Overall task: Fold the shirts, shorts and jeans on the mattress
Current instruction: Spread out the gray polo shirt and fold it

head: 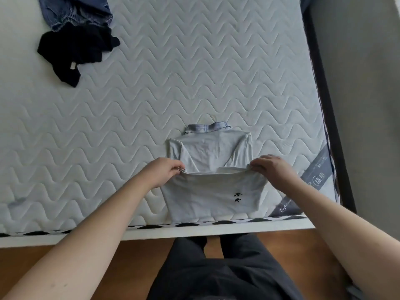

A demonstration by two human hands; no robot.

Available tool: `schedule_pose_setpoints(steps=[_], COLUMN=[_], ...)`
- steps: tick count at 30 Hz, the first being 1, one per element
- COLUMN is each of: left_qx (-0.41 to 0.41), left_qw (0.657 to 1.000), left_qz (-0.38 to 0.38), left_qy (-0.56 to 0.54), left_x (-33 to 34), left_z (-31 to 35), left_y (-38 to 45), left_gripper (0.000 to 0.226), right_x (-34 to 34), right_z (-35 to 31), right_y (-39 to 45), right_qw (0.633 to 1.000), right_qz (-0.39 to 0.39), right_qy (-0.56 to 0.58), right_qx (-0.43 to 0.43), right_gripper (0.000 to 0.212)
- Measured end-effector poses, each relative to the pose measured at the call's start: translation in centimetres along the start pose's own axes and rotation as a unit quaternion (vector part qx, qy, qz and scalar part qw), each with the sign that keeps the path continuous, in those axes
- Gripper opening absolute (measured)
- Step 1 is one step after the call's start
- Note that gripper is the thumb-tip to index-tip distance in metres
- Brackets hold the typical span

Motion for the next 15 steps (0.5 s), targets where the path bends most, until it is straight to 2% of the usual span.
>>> schedule_pose_setpoints(steps=[8,15], left_qx=[-0.043,-0.074], left_qw=[0.998,0.996], left_qz=[0.033,0.056], left_qy=[0.019,0.013], left_x=[-3.0,-2.4], left_z=[0.7,-0.4], left_y=[8.6,16.1], left_gripper=[0.018,0.017], right_x=[0.9,4.1], right_z=[6.1,11.2], right_y=[8.0,14.3], right_qw=[0.997,0.994], right_qz=[-0.051,-0.087], right_qy=[0.022,0.034], right_qx=[0.05,0.065], right_gripper=[0.022,0.029])
Point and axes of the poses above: each hand's wrist, its own y-axis towards the middle knuckle, its own x-axis out of the palm, z = x × y, the point moved 1 cm from there along y, towards the middle knuckle, and after that the axes turned 12 degrees about -x, right-handed, at the moved point
